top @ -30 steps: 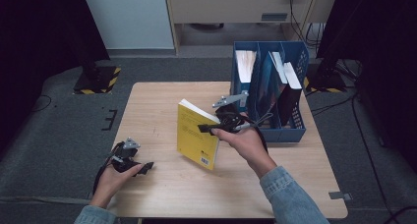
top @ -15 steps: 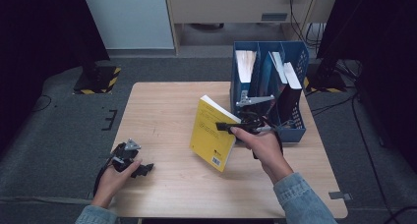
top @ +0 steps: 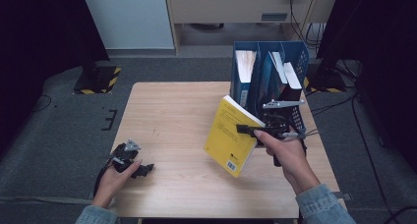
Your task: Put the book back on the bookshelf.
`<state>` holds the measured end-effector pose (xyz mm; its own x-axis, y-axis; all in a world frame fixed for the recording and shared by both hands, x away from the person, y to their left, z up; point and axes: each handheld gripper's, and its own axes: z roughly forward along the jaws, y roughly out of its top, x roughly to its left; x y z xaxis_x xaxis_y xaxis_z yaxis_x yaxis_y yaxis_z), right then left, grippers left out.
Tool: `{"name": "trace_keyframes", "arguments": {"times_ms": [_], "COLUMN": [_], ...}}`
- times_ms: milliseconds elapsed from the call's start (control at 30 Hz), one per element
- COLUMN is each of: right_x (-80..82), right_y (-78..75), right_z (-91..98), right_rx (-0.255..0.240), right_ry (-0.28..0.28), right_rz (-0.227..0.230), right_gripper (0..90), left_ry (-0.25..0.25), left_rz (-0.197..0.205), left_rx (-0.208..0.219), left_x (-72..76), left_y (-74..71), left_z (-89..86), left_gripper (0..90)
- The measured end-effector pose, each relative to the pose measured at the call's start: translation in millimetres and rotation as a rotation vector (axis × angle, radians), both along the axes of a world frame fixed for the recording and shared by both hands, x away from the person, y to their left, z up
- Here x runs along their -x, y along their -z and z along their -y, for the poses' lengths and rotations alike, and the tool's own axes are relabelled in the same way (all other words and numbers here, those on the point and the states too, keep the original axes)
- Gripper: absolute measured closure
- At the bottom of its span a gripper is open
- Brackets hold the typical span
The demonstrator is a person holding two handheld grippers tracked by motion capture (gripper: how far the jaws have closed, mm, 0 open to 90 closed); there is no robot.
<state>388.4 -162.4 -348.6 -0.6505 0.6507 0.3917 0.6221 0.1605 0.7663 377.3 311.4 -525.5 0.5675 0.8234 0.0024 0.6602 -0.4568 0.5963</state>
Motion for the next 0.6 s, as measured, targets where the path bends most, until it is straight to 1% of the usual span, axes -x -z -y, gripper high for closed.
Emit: {"name": "trace_keyframes", "arguments": {"times_ms": [67, 167, 233, 267, 300, 367, 400, 433, 467, 600], "right_x": [2.0, 3.8, 6.9, 6.9, 8.7, 9.2, 10.8, 11.7, 11.7, 14.7], "right_y": [-3.4, -6.7, -13.0, -13.0, -17.6, -18.8, -22.1, -23.8, -23.8, -30.1], "right_z": [8.9, 14.5, 23.5, 23.5, 31.5, 34.5, 42.3, 46.3, 46.3, 63.8], "right_rx": [-0.021, -0.035, -0.036, -0.036, -0.036, -0.035, -0.034, -0.035, -0.035, -0.041], "right_ry": [0.009, 0.016, 0.028, 0.028, 0.044, 0.049, 0.067, 0.073, 0.073, 0.110], "right_rz": [-0.004, -0.003, 0.008, 0.008, 0.011, 0.012, 0.010, 0.012, 0.012, 0.020], "right_gripper": [75.1, 75.1, 75.1, 75.1, 75.1, 75.1, 75.1, 75.1, 75.1, 75.1], "left_ry": [0.000, 0.000, 0.001, 0.001, 0.001, -0.001, -0.001, -0.001, -0.001, -0.001], "left_rz": [0.002, 0.005, 0.006, 0.007, 0.008, 0.009, 0.010, 0.010, 0.010, 0.011], "left_rx": [0.001, 0.002, 0.003, 0.004, 0.004, 0.006, 0.007, 0.007, 0.007, 0.007], "left_x": [0.0, 0.4, 0.4, 0.4, 0.4, 0.5, 0.6, 0.6, 0.6, 0.5], "left_y": [0.3, 0.5, 0.6, 0.8, 0.9, 1.1, 1.1, 1.2, 1.2, 1.4], "left_z": [0.0, -0.3, -0.4, -0.3, -0.3, -0.2, -0.3, -0.3, -0.3, -0.2], "left_gripper": [1.7, 1.7, 1.5, 1.5, 1.2, 1.2, 1.2, 1.1, 1.1, 0.8]}}
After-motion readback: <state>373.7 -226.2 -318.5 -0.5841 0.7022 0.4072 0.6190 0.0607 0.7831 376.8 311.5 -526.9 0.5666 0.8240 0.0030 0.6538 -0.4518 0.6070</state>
